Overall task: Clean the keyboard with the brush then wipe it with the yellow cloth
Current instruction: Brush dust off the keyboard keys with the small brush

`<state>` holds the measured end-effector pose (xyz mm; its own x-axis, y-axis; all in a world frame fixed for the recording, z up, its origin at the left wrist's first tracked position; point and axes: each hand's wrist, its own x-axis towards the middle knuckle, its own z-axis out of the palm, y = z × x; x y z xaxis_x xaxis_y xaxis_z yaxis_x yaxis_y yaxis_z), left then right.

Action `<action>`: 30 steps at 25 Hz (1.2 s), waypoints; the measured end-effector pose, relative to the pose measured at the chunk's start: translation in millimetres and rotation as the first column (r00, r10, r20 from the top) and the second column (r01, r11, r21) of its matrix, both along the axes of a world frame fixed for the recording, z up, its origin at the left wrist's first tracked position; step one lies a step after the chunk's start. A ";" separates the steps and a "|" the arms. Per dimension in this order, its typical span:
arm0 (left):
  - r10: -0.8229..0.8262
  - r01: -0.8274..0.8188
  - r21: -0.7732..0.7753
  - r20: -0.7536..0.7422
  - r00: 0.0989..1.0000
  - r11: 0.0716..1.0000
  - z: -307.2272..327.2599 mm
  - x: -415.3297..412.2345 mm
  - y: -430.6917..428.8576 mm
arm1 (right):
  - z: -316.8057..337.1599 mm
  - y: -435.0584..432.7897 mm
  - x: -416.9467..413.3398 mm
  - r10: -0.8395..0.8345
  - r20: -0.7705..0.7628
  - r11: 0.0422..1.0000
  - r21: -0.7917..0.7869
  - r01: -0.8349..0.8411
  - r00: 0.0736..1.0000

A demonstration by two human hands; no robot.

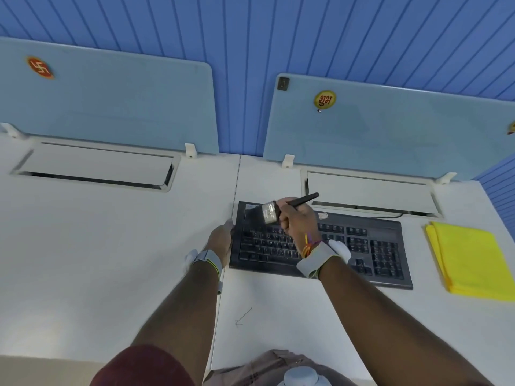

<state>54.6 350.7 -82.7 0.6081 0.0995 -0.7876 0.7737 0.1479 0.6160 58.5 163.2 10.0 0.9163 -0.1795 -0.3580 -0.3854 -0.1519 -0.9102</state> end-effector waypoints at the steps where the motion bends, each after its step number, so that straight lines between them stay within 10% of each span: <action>1: -0.006 0.006 -0.012 -0.002 1.000 1.000 -0.9 0.7 0.6 | -1.5 -7.0 2.2 0.037 0.010 0.992 -0.124 -0.035 0.999; 11: 0.021 -0.020 -0.006 0.017 1.000 1.000 -2.6 5.0 -1.9 | 1.2 -30.5 -7.5 0.355 -0.074 0.932 -0.057 -0.359 0.932; 14: 0.011 -0.011 -0.019 0.009 1.000 1.000 -2.9 4.0 -3.6 | 1.7 -33.2 -4.2 0.169 0.045 0.969 -0.190 -0.157 0.985; 18: 0.028 -0.028 -0.004 0.000 1.000 1.000 -8.9 5.2 -2.3 | 1.8 -39.7 -7.6 0.502 -0.153 0.859 -0.026 -0.511 0.851; 21: 0.035 -0.035 0.004 -0.012 0.999 0.999 -17.2 7.5 0.0 | -0.1 -45.8 -17.1 0.113 -0.016 0.961 -0.251 -0.113 0.994; 24: 0.022 -0.022 0.048 -0.007 1.000 0.999 -4.8 2.9 -3.4 | -11.1 -63.8 -27.7 -0.026 0.240 0.660 -0.725 0.197 0.970; 28: 0.016 -0.017 0.090 0.007 1.000 0.996 -79.3 25.2 9.9 | -3.6 -56.8 -12.3 -0.108 0.006 0.994 -0.025 0.109 0.994; 30: -0.015 0.018 0.127 -0.023 1.000 0.992 -86.2 27.6 11.3 | -5.5 -57.7 -13.1 -0.194 0.025 0.954 -0.228 0.195 0.981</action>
